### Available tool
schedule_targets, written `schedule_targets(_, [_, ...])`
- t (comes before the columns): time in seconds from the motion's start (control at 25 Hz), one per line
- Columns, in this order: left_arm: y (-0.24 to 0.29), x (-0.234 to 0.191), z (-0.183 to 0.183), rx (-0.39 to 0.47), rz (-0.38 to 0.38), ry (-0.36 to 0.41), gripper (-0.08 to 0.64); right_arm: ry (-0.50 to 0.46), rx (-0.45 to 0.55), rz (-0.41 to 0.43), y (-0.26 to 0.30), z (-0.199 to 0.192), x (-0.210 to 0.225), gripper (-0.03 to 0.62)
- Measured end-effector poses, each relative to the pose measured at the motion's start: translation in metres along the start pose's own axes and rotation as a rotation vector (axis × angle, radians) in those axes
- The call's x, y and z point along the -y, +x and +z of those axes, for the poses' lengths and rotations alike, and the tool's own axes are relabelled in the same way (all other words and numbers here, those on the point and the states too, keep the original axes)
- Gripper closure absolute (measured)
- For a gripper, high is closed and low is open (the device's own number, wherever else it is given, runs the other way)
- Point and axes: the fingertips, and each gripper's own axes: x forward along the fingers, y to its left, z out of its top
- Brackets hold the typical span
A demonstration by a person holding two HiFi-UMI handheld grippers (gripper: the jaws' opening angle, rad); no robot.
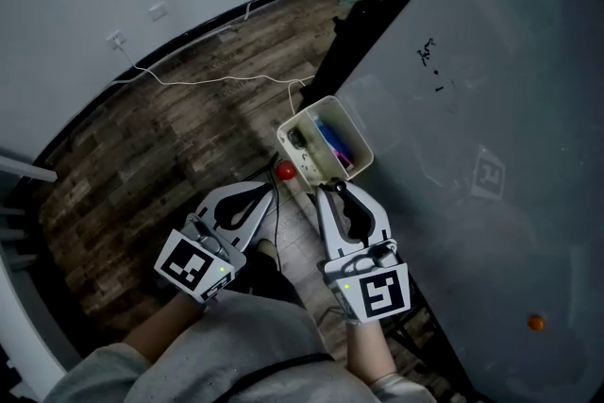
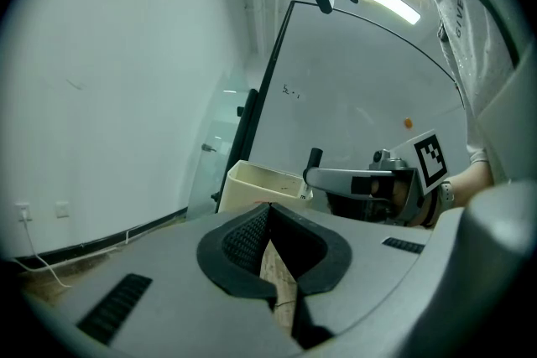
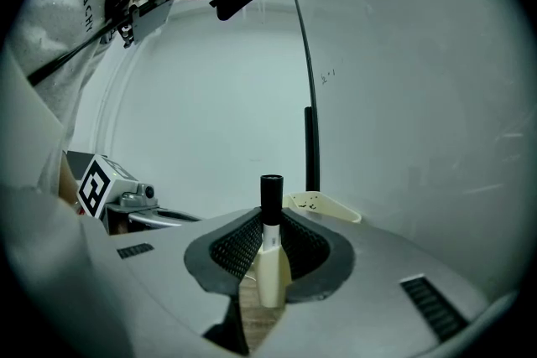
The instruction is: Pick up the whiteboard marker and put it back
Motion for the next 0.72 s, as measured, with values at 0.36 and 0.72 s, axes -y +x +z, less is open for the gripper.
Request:
schedule_targets(0.36, [-0.002,0.006,-0.005,-0.006,0.0,-0.007,0.545,0.014,0.009,-0.013,-0.011,-0.006,0.0,0.515])
schedule_targets(0.72, [-0.005,0.009,-0.008,-0.01,0.008,-0.007,0.545,0.019,0.004,0.007,-0.015,-0.01,-0.006,0.515])
